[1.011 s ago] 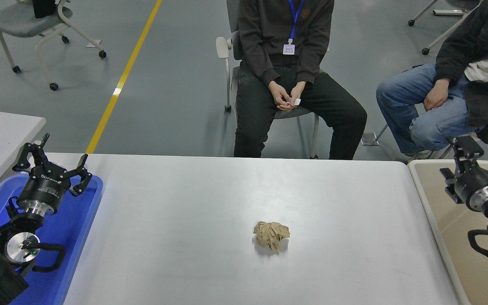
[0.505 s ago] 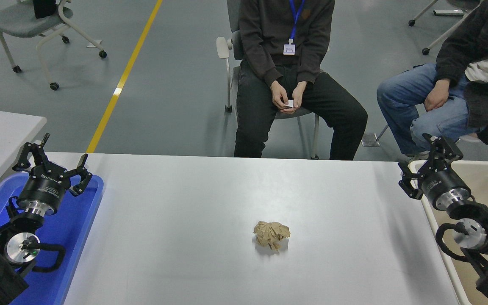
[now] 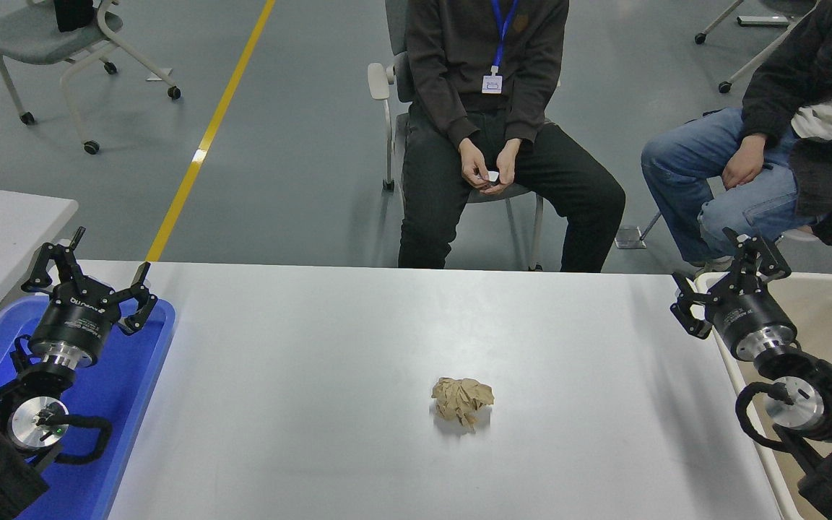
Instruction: Clean the table surface
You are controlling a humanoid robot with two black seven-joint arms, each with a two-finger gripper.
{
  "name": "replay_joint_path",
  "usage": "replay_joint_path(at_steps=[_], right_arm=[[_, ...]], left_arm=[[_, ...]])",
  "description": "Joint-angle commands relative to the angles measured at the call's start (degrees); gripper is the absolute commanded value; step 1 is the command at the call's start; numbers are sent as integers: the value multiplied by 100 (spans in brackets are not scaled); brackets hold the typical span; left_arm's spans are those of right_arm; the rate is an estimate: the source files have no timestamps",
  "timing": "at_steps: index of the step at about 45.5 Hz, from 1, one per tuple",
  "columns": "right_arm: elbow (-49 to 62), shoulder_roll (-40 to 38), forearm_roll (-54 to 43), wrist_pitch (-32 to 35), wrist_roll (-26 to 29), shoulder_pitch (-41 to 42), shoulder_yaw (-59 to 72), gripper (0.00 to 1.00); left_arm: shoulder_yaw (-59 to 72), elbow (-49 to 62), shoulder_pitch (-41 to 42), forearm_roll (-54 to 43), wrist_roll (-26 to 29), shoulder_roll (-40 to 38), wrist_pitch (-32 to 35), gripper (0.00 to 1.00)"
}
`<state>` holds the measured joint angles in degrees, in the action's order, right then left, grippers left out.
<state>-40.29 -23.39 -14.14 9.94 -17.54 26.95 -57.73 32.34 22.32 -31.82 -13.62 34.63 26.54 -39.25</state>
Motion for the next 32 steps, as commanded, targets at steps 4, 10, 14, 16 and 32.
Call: replay_joint_path(at_steps=[4,10,14,16,32], right_arm=[[135,-51,-1,34,-4,21,33,100],[47,-25,-1,43,-4,39,182,100],[30,-25,7,34,-4,48,358,100],[-14,-25,8,34,-4,48,376,100],[-814,-218,-203,-1,14,126,1079,100]], left_arm=[[0,0,0,0,0,0,-4,100],[0,0,0,0,0,0,-4,100],[0,0,0,0,0,0,-4,100],[0,0,0,0,0,0,5,100],[0,0,0,0,0,0,-4,100]])
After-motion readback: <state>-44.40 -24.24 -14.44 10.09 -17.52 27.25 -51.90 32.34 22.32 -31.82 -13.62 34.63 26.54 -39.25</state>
